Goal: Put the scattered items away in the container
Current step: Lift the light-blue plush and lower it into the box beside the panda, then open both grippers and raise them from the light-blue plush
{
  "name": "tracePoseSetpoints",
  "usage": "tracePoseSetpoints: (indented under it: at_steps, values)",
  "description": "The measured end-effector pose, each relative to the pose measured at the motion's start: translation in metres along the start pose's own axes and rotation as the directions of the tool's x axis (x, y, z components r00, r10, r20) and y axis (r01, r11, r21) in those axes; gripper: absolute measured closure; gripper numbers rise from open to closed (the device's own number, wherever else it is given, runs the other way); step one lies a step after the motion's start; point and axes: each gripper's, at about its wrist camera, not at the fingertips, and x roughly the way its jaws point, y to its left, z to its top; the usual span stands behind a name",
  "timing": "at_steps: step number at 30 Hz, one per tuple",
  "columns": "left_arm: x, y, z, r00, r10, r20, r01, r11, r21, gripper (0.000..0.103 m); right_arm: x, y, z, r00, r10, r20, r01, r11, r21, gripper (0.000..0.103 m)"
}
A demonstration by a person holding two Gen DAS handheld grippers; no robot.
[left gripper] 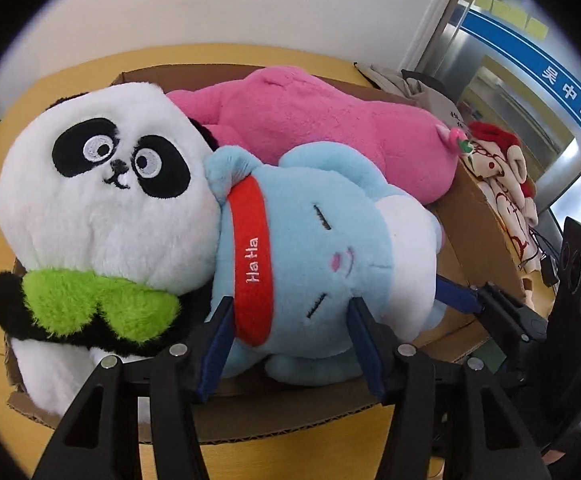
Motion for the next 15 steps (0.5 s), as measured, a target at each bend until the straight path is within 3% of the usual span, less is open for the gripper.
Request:
tracePoseSetpoints:
  at_steps: [2, 5, 8, 10, 12, 15]
  values:
    - [-0.011, 0.007, 0.002, 1.000, -0.005, 0.011, 0.005, 1.000, -0.018, 0.045, -0.002, -0.002, -0.001, 1.000, -0.017, -0.021, 0.017, 1.000, -0.017, 0.007]
    - [-0.037, 0.010, -0.002, 0.995, 0.041, 0.092, -0.038, 0.999, -0.031, 0.045, -0.022, -0.011, -0.001, 0.998, -0.061, 0.006, 0.061, 0.998, -0.015, 0.004]
    - [-0.053, 0.018, -0.012, 0.988, 0.066, 0.143, -0.064, 0.998, -0.018, 0.038, -0.033, -0.026, -0.004, 0.994, -0.111, 0.000, 0.111, 0.992, 0.061, 0.001]
    - [-0.043, 0.030, -0.018, 0.992, 0.070, 0.101, -0.067, 0.997, -0.036, 0.038, -0.025, -0.041, -0.014, 0.986, -0.159, -0.057, 0.164, 0.981, 0.100, 0.001]
    - [-0.024, 0.039, -0.029, 0.997, 0.063, 0.037, -0.060, 0.996, -0.059, 0.038, -0.022, -0.044, -0.020, 0.982, -0.181, -0.045, 0.185, 0.978, 0.101, 0.001]
    - [-0.015, 0.029, -0.043, 0.989, 0.138, 0.054, -0.140, 0.989, 0.037, 0.038, -0.022, -0.041, -0.020, 0.977, -0.205, -0.058, 0.209, 0.975, 0.077, 0.001]
